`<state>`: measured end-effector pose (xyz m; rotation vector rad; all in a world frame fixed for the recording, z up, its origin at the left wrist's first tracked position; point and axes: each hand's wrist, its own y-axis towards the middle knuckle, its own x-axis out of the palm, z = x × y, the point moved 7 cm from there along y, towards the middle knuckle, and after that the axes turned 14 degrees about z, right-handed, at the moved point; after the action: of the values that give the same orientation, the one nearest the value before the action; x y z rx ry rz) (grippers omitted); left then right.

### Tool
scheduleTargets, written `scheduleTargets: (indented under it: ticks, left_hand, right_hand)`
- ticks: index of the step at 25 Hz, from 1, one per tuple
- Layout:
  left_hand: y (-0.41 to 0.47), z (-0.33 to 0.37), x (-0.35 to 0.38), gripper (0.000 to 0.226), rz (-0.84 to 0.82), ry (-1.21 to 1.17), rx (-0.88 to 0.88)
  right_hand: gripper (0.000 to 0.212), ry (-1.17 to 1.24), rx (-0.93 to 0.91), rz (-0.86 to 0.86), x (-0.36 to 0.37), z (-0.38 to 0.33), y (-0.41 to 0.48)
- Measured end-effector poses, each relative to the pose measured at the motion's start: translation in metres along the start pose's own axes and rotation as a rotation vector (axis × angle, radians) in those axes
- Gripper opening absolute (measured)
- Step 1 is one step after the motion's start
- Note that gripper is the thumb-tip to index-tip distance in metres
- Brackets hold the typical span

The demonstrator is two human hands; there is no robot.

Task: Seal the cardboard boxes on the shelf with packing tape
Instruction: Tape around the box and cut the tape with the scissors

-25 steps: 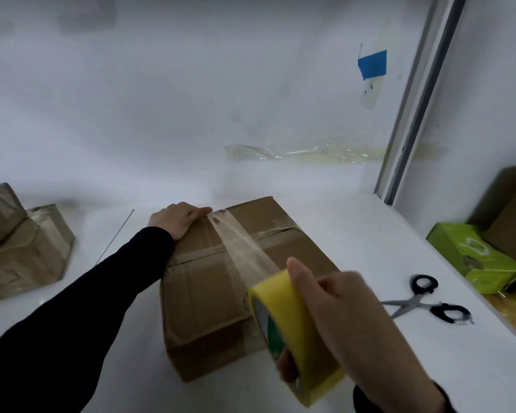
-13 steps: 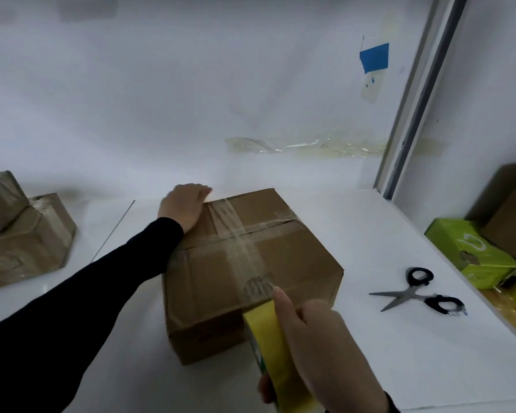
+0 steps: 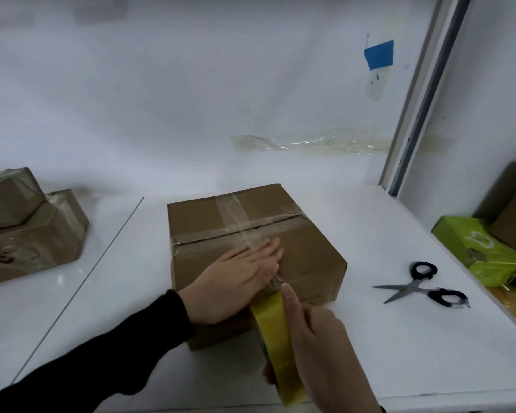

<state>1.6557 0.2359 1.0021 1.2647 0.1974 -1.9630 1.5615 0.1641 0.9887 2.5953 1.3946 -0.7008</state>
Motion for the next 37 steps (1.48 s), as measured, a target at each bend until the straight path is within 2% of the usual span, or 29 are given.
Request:
scheduleTargets:
  ticks: [1,2,3,4,5,6,7,9,10,11,12,13,14,16,18,19,22,24,27,29,32,34,37]
  left_hand:
    - [-0.011,0.003,-0.021,0.054,0.140,-0.246,-0.068]
    - [-0.023,0.000,-0.046,0.047,0.331,-0.385,-0.153]
    - [-0.039,-0.007,-0.067,0.048,0.520,-0.343,-0.188]
    - [-0.056,-0.007,-0.076,0.055,0.597,-0.211,-0.206]
    - [-0.071,-0.002,-0.074,0.058,0.578,-0.118,-0.261]
    - [-0.084,0.001,-0.062,0.054,0.490,-0.094,-0.354]
    - [-0.093,-0.002,-0.046,0.045,0.410,-0.135,-0.451]
    - [-0.100,-0.012,-0.011,0.028,0.358,-0.386,-0.618]
    - [-0.098,-0.014,0.003,0.029,0.360,-0.561,-0.706]
    - [-0.096,-0.016,0.015,0.043,0.379,-0.729,-0.795]
    - [-0.095,-0.020,0.026,0.063,0.421,-0.865,-0.866]
    - [-0.094,-0.022,0.033,0.077,0.470,-0.952,-0.886]
    - [-0.091,-0.019,0.035,0.081,0.504,-1.001,-0.873]
    - [-0.088,-0.012,0.034,0.065,0.534,-1.028,-0.870]
    - [-0.089,-0.009,0.034,0.047,0.596,-1.111,-0.885]
    - [-0.088,-0.008,0.035,0.051,0.606,-1.155,-0.888]
    - [-0.082,-0.001,0.041,0.110,0.561,-1.161,-0.872]
    - [-0.081,0.003,0.044,0.124,0.521,-1.112,-0.889]
    - [-0.081,-0.004,0.039,0.129,0.460,-1.049,-0.903]
    - [-0.080,-0.009,0.033,0.126,0.361,-1.045,-0.883]
    - [-0.081,-0.008,0.024,0.091,0.237,-1.053,-0.868]
    - [-0.083,-0.008,0.021,0.075,0.211,-1.065,-0.886]
    - [-0.089,-0.015,0.024,0.092,0.136,-1.031,-0.968]
  right_hand:
    - [0.065,0.047,0.004,0.000,0.000,0.002,-0.002]
    - [0.065,0.071,-0.002,0.012,-0.002,0.004,-0.003]
    - [0.061,0.074,-0.020,0.026,-0.006,0.004,-0.007]
    - [0.054,0.073,-0.046,0.043,-0.008,0.003,-0.011]
    - [0.049,0.080,-0.083,0.068,-0.012,0.002,-0.016]
    - [0.049,0.091,-0.139,0.130,-0.020,0.002,-0.020]
    - [0.050,0.124,-0.209,0.247,-0.037,0.003,-0.020]
    - [0.030,0.141,-0.397,0.578,-0.098,0.015,-0.009]
    - [0.017,0.046,-0.470,0.724,-0.135,0.022,0.002]
    - [0.011,-0.073,-0.465,0.809,-0.168,0.033,0.023]
    - [0.019,-0.230,-0.419,0.809,-0.196,0.048,0.051]
    - [0.029,-0.406,-0.394,0.724,-0.216,0.065,0.081]
    - [0.036,-0.560,-0.413,0.564,-0.222,0.083,0.107]
    - [0.045,-0.800,-0.476,0.207,-0.209,0.110,0.138]
    - [0.052,-0.805,-0.492,0.006,-0.193,0.121,0.146]
    - [0.051,-0.780,-0.484,-0.036,-0.188,0.122,0.146]
    - [0.052,-0.823,-0.450,-0.035,-0.180,0.119,0.141]
    - [0.058,-0.799,-0.385,0.015,-0.184,0.124,0.145]
    - [0.051,-0.852,-0.344,0.055,-0.189,0.133,0.152]
    - [0.047,-0.878,-0.327,0.049,-0.188,0.135,0.151]
    - [0.047,-0.922,-0.310,-0.001,-0.188,0.131,0.145]
    - [0.031,-0.990,-0.321,-0.023,-0.188,0.127,0.139]
    - [0.019,-1.139,-0.333,-0.048,-0.187,0.137,0.133]
